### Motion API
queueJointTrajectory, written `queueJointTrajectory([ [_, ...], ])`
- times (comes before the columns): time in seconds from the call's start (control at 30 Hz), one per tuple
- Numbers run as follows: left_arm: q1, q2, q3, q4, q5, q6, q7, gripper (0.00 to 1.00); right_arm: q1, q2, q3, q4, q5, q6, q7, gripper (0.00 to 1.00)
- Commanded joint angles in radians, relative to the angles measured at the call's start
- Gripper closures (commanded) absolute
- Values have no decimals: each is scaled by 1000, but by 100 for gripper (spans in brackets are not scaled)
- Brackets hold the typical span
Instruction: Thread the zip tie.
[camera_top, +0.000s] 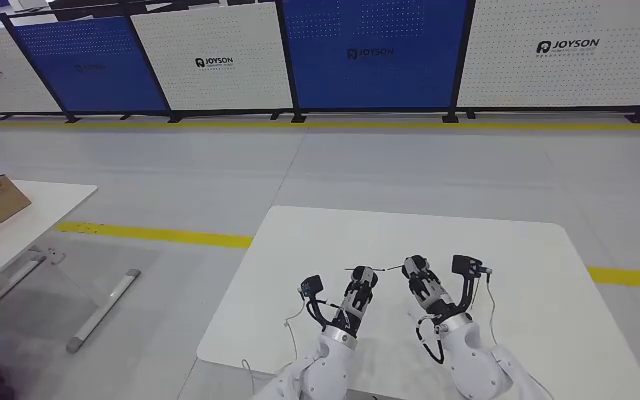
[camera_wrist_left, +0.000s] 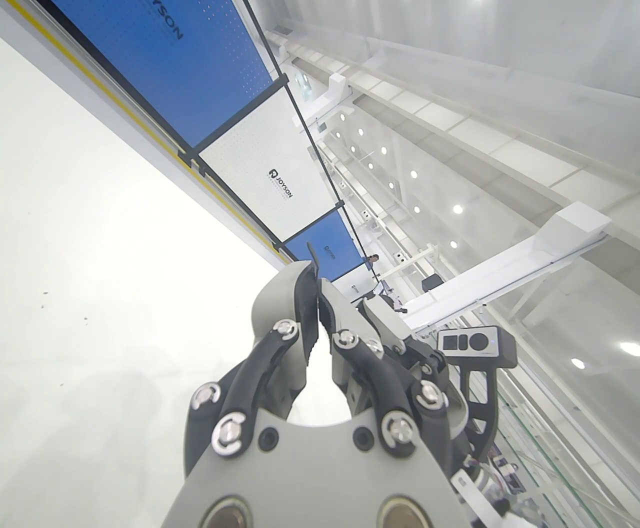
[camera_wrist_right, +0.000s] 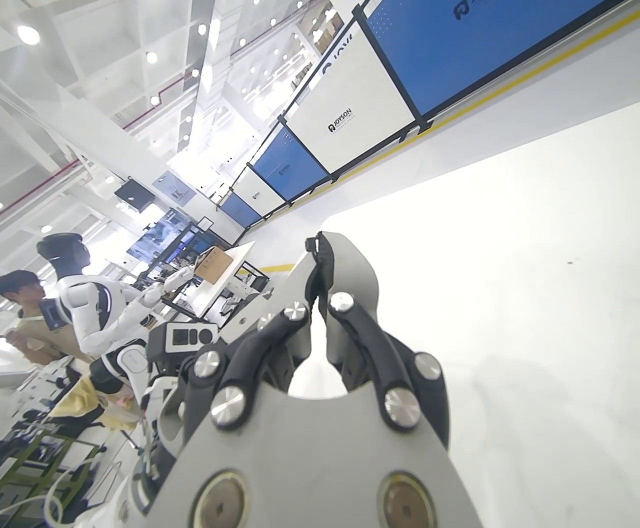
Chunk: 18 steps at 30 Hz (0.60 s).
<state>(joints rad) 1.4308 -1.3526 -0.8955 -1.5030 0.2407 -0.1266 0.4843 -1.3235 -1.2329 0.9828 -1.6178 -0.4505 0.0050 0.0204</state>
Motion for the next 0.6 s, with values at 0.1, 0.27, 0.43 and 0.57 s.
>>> queueJointTrajectory([
  [0.1,0,0,0,0,0,0,0,100,-1,-4,5,3,-9,-3,9,100],
  [0.27,0,0,0,0,0,0,0,100,1,-9,7,9,-16,-8,18,100],
  [0.43,0,0,0,0,0,0,0,100,6,-15,8,16,-25,-11,19,100],
  [0.57,0,0,0,0,0,0,0,100,9,-19,7,21,-36,-10,24,100],
])
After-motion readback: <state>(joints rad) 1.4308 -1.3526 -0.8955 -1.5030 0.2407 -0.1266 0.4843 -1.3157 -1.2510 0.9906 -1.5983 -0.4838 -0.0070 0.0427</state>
